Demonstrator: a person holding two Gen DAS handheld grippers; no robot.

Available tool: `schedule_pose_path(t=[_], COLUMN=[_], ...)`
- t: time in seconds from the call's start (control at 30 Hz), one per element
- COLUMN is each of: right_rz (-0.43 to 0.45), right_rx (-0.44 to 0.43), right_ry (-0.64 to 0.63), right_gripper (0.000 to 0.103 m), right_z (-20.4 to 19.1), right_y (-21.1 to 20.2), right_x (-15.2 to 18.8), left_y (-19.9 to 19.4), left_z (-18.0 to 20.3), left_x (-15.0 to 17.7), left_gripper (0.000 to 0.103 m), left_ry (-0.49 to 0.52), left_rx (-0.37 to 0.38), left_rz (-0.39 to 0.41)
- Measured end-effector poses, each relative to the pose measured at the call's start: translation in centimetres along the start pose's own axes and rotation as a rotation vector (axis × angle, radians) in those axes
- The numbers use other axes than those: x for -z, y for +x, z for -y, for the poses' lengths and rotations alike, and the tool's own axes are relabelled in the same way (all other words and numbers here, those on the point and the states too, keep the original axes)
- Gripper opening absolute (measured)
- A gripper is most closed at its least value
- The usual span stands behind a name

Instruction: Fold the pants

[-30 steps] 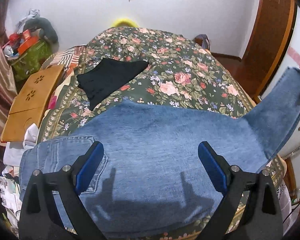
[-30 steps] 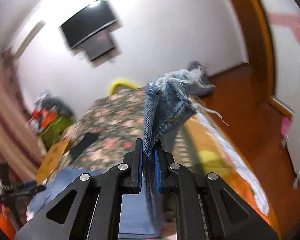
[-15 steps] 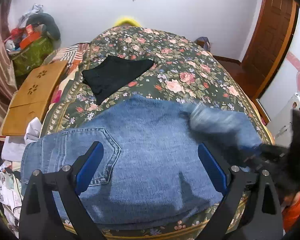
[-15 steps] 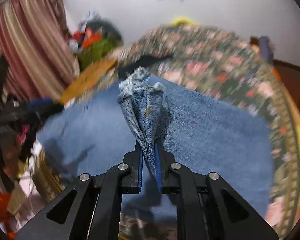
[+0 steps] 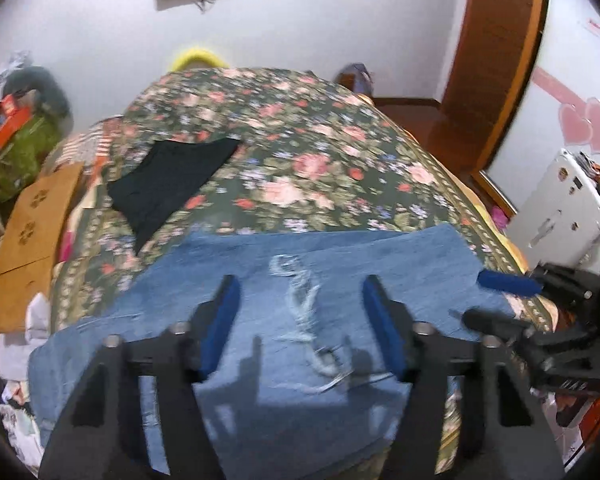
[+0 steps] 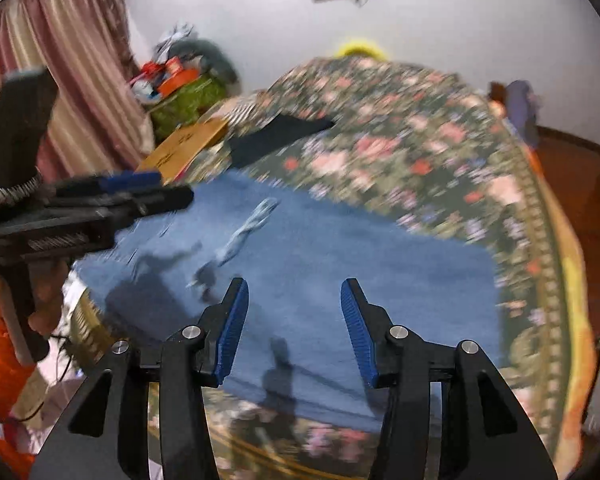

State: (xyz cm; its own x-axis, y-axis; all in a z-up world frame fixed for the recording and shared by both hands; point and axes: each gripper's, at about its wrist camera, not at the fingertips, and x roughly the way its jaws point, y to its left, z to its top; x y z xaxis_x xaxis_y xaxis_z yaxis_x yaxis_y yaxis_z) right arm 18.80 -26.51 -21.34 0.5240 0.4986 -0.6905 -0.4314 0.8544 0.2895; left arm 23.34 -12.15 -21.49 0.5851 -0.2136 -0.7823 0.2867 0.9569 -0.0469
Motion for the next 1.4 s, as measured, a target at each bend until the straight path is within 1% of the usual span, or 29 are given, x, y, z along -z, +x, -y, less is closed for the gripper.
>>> schedule_pose_path(t=[0.03,0.07,0.17,0.2,0.27,0.33,0.37,0.4,0.47,0.6,0.7,0.77,0.8,0.83,0.9,0.97,1.03,1.13,1.2,1.27,1.4], right_rz=[0.011,0.024,0.011,-0.007,-0.056,-0.135,-0.164,-0.161,-0.117,-0.101,-0.108,-0.129,-0.135,-0.137,-0.129,-0.111,-0.086,-0.038,-0.012,0.002,0.015], right_rx=[0.013,0.041,0.081,0.096,0.12,0.135,0.126,0.114,0.106,0.104,0.113,0.139,0.152,0.159,0.158,0.154,0.159,0.14,0.109,0.082,0.027], right_ry=[0.007,0.025,0.078,0.099,0.133,0.18,0.202,0.219,0.244,0.291,0.293,0.272,0.262,0.255,0.249,0.233,0.197,0.14,0.101,0.071,0.028], right_gripper=[0.045,0.045,0.045,0.045,0.045,0.045,0.044,0.045,0.045,0.045,0.045,0.045,0.045,0.045,0.045,0.045,0.046,0.05,0.052,0.052,0.053], right_z=[0.5,1.5,3.6,4.4,5.7,7.0,7.5,7.8,8.0,7.7,7.6,7.3,7.1,7.0,6.6,5.8,4.6,2.5,0.8,-0.7,-3.5], right_y=[-0.4,-0.7,-0.7,-0.1,1.1,3.1,3.7,3.9,3.0,1.9,1.4,1.2,0.9,0.6,0.0,-0.5,-0.9,-1.3,-1.2,-0.9,0.2], right_x=[-0.1,-0.3,0.1,0.4,1.4,3.1,4.1,4.9,5.9,6.8,6.6,6.1,5.9,6.0,5.6,5.1,4.3,3.0,2.0,1.2,0.0], left_y=[0.8,1.6,4.0,4.8,6.5,7.6,7.6,7.3,6.8,6.0,5.0,4.2,3.7,3.1,1.3,-0.7,-3.3,-6.6,-8.7,-10.5,-12.7], left_z=[0.6,1.1,2.2,2.6,3.2,3.3,3.3,3.5,3.8,4.1,3.7,2.7,2.1,1.5,-0.2,-2.1,-4.4,-7.0,-9.0,-11.3,-15.5], left_x=[-0.2,-0.3,0.0,0.3,1.3,2.4,3.1,3.5,4.2,5.3,5.7,5.8,5.9,6.0,6.3,6.6,6.9,7.4,7.9,8.6,10.7], left_gripper=[0.036,0.033,0.031,0.031,0.031,0.031,0.031,0.031,0.031,0.032,0.032,0.038,0.044,0.047,0.05,0.059,0.077,0.09,0.093,0.093,0.094], left_ry=[0.011,0.019,0.02,0.019,0.021,0.018,0.018,0.028,0.052,0.08,0.061,0.022,0.002,-0.015,-0.054,-0.092,-0.131,-0.169,-0.198,-0.238,-0.318], left_rx=[0.023,0.039,0.072,0.078,0.081,0.08,0.081,0.078,0.071,0.055,0.051,0.055,0.047,0.033,-0.01,-0.042,-0.093,-0.172,-0.221,-0.271,-0.332], left_rz=[-0.02,-0.039,-0.097,-0.119,-0.176,-0.221,-0.207,-0.2,-0.198,-0.172,-0.157,-0.149,-0.146,-0.137,-0.101,-0.067,-0.002,0.073,0.096,0.117,0.116])
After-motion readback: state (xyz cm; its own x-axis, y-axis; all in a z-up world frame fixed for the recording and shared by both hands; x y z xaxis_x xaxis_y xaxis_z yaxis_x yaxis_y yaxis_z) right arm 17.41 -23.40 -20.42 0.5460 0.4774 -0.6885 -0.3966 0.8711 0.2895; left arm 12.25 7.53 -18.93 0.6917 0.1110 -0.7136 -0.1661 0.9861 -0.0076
